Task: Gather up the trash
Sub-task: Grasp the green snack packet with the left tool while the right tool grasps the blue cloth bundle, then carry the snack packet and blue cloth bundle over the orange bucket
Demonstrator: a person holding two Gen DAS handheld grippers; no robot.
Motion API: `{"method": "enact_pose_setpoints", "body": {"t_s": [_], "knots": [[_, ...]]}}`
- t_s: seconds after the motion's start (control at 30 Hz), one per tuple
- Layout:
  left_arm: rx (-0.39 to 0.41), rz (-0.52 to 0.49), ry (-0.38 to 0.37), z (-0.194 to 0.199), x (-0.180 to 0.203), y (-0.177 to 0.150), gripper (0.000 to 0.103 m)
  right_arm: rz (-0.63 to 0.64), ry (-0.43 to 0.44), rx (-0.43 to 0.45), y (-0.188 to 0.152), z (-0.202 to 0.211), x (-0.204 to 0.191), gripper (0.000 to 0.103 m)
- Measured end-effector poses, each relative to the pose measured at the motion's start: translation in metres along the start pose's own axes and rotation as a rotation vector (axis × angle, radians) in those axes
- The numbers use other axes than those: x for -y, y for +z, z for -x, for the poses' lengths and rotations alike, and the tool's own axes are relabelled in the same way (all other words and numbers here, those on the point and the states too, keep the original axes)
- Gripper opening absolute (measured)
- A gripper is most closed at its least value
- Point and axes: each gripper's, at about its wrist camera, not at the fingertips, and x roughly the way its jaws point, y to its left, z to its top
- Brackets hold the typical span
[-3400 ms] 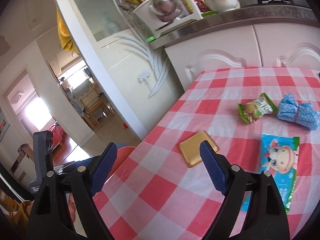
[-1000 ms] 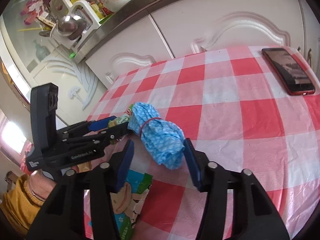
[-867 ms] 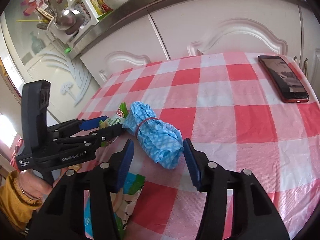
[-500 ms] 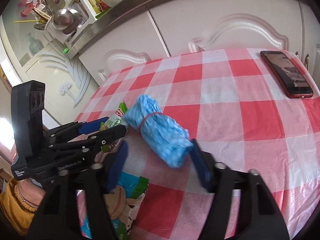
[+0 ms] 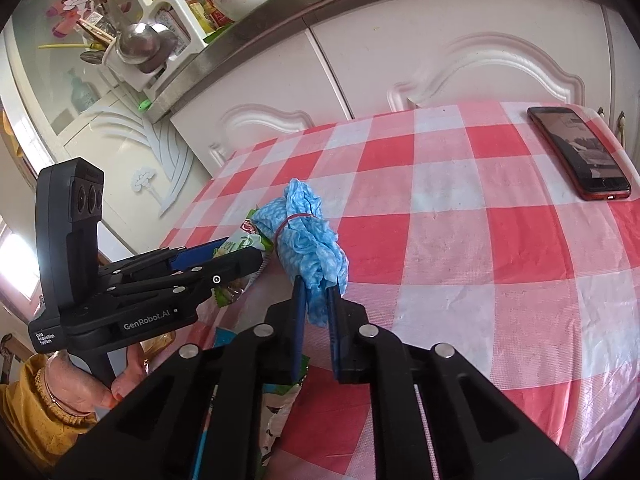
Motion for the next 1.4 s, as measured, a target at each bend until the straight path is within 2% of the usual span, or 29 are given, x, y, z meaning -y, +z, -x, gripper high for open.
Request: {"method": "enact_pose_setpoints", "body": {"t_s": [0.5,0.97,1.4], "knots": [[0.080,0.089,0.007,0.057,-0.021,-0.017,0.045,-0.007,0.053,0.070,0.004,0.020,-0.013,0.009],[0.141,0.189,0.040,0.125,-0.065,-0.061,0.045,0.090,0.120,0.048,-0.009,0.035,-0.073,0.009],[0.159,0.310,0.149,0.192,-0.129,-0.122,0.045,0.185,0.237,-0.044,-0.039,0.023,-0.151,0.009]]}}
